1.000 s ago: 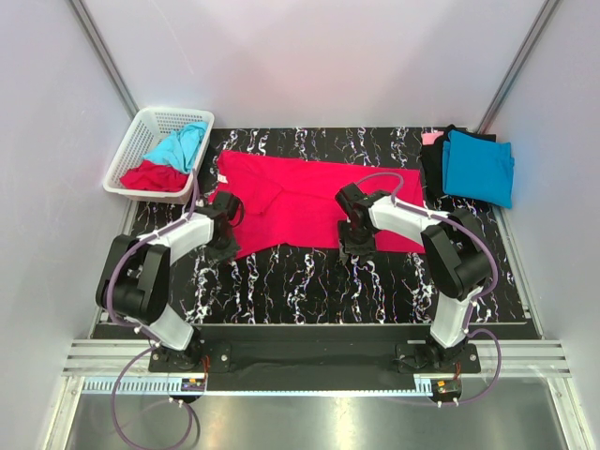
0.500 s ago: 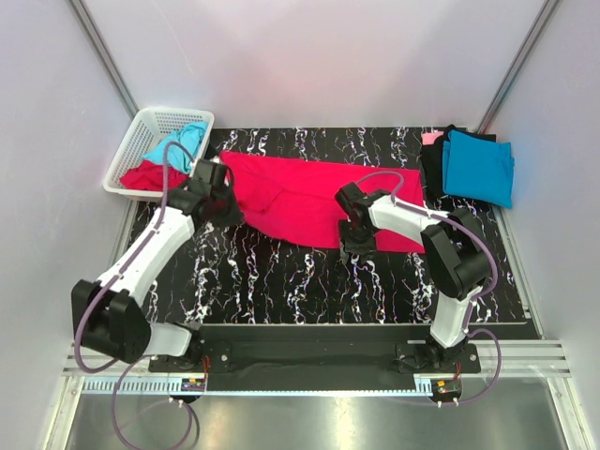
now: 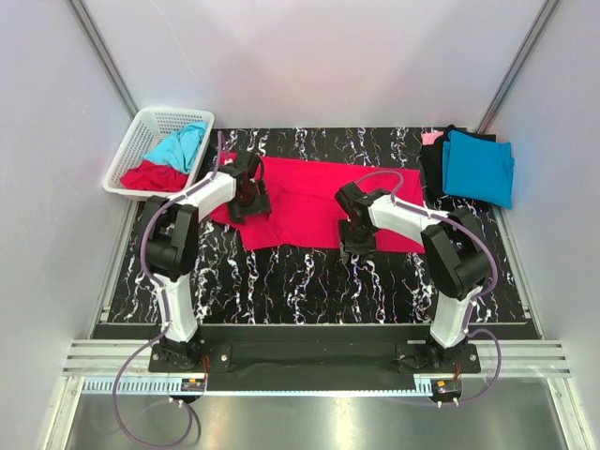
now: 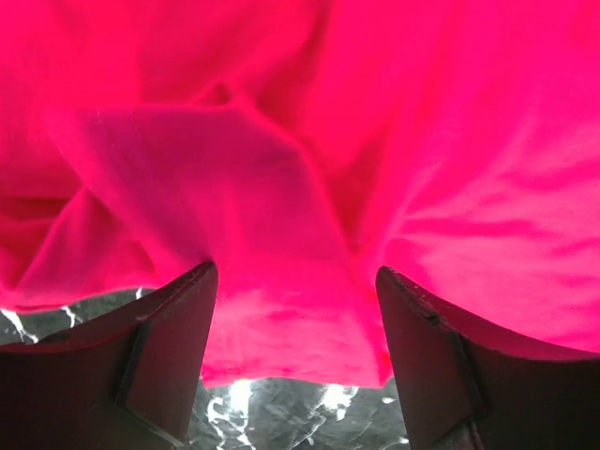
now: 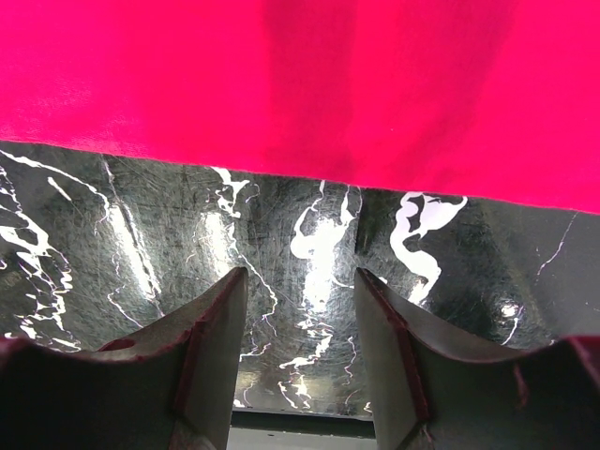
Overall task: Fold and stack the t-shirts
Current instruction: Fold the tshirt
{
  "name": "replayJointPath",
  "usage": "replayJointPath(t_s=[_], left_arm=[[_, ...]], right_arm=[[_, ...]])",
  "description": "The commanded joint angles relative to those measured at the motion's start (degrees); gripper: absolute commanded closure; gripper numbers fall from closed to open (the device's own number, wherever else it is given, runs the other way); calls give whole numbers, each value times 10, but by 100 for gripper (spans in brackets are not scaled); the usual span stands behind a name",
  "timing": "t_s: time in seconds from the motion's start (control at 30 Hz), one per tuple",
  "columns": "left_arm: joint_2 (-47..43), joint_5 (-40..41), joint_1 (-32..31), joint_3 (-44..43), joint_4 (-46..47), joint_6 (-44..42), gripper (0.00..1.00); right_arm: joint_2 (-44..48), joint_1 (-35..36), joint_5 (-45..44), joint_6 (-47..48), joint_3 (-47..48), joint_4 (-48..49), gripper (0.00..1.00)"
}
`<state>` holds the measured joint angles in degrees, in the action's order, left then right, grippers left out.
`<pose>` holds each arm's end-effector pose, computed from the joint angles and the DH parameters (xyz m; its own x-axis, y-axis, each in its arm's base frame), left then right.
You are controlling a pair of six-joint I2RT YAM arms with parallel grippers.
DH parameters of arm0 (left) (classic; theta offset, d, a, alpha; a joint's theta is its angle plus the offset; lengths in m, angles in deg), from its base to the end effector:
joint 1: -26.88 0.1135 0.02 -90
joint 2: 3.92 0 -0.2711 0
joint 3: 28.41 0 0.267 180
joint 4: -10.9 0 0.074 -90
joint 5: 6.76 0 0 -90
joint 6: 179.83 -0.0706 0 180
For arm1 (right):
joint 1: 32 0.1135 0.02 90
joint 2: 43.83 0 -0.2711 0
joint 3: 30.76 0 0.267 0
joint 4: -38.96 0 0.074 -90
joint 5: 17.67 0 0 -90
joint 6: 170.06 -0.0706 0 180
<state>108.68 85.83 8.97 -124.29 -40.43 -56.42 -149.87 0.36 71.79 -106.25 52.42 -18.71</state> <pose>0.4139 -0.1304 0.1529 -0.8970 -0.2882 -0.3351 -0.2429 0.9549 -0.1708 0.3084 0.1947 0.1277 -0.9833 -0.1006 -0.1517 -0.1114 0.9917 0.0643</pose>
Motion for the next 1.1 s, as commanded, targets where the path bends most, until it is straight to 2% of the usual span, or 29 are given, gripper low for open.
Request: replayJointPath(t_s=[0.0, 0.17, 0.33, 0.73, 1.07], left_arm=[[-52, 25, 2, 11, 22, 5, 26], [-98, 54, 3, 45, 27, -4, 25], [-109, 94, 4, 39, 21, -5, 25], [-23, 134, 21, -45, 0, 20, 28], [21, 136, 54, -83, 4, 35, 38]], right_arm=[[7, 6, -13, 2, 19, -5, 44], [2, 7, -9, 2, 21, -5, 44], [0, 7, -10, 4, 18, -5, 44], [-6, 7, -17, 6, 12, -3, 44], [-34, 6, -19, 8, 13, 0, 44]])
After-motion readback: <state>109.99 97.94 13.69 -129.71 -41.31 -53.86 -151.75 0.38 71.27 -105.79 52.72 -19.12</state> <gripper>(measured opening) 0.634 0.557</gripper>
